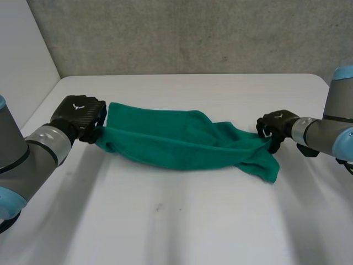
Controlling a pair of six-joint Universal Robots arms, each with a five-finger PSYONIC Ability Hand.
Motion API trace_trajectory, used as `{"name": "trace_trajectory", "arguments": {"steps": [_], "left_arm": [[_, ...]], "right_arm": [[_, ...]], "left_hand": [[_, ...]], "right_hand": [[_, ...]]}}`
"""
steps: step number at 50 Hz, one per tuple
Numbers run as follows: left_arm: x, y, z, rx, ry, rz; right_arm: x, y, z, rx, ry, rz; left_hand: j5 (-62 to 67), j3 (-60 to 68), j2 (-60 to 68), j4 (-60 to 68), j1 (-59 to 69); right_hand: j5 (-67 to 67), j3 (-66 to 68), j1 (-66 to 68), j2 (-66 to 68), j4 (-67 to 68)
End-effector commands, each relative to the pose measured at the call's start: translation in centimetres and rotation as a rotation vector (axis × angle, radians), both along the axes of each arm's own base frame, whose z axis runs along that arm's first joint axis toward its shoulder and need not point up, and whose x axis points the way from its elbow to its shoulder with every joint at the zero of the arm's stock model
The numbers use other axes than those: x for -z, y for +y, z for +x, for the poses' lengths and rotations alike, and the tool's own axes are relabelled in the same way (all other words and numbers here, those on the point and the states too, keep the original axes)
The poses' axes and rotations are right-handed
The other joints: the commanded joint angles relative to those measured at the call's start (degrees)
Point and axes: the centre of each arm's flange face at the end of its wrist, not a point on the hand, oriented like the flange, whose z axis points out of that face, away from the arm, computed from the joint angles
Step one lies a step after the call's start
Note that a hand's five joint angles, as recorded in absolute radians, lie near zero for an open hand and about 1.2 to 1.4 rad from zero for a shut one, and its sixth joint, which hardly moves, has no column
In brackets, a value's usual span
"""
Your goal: Fold the towel.
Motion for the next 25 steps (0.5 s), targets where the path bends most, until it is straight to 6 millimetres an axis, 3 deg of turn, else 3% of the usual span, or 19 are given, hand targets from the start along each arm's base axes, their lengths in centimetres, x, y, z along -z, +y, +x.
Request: {"name": "trace_trajectory", "arguments": {"steps": [1, 5, 6, 10, 14, 17, 19, 24, 25], "left_arm": [[-0.2, -0.3, 0.4, -0.013, 0.002, -0.006], [-0.5, -0.6, 0.7, -0.024, 0.005, -0.016], [-1.1, -0.7, 0.8, -0.030, 0.009, -0.033], [-3.9, 0.0, 0.9, -0.031, 0.032, -0.105], [-7.1, 1.3, 1.2, -0.030, 0.058, -0.197], [-8.6, 2.2, 1.4, -0.028, 0.066, -0.242], [-9.0, 3.1, 1.6, -0.024, 0.059, -0.229], [-7.1, 4.1, 1.9, -0.027, 0.016, -0.080], [-5.7, 4.0, 1.9, -0.028, -0.002, -0.009]], "right_arm": [[-0.2, -0.2, 0.4, -0.005, -0.004, -0.004], [-4.9, -0.3, 0.2, 0.019, -0.063, -0.085], [-8.4, 0.2, 0.1, 0.030, -0.108, -0.141], [-14.4, 2.4, -0.1, 0.025, -0.166, -0.237], [-17.6, 5.1, -0.6, 0.004, -0.148, -0.275], [-19.0, 7.0, -1.4, -0.002, -0.092, -0.285], [-18.7, 8.5, -2.3, -0.018, -0.001, -0.248], [-15.2, 11.1, -2.6, -0.137, 0.202, -0.103], [-13.9, 11.5, -2.7, -0.164, 0.245, -0.064]], "left_hand": [[14.76, 11.99, 11.75, 11.60, 15.07], [14.76, 11.99, 11.75, 11.60, 15.07], [14.76, 11.99, 11.75, 11.60, 15.07], [14.76, 11.99, 11.75, 11.60, 15.07], [14.76, 11.99, 11.75, 11.60, 15.07], [14.76, 11.99, 11.75, 11.60, 15.07], [14.76, 11.99, 11.75, 11.60, 15.07], [14.76, 11.99, 11.75, 11.60, 15.07], [14.76, 11.99, 11.75, 11.60, 15.07]], "right_hand": [[36.49, 34.79, 41.23, 34.67, 34.78], [36.49, 34.79, 41.23, 34.67, 34.78], [36.49, 34.79, 41.23, 34.67, 34.78], [36.49, 34.79, 41.23, 34.67, 34.78], [36.49, 34.79, 41.23, 34.67, 34.78], [36.49, 34.79, 41.23, 34.67, 34.78], [36.49, 34.79, 41.23, 34.67, 34.78], [36.49, 34.79, 41.23, 34.67, 34.78], [36.49, 34.79, 41.23, 34.67, 34.78]]}}
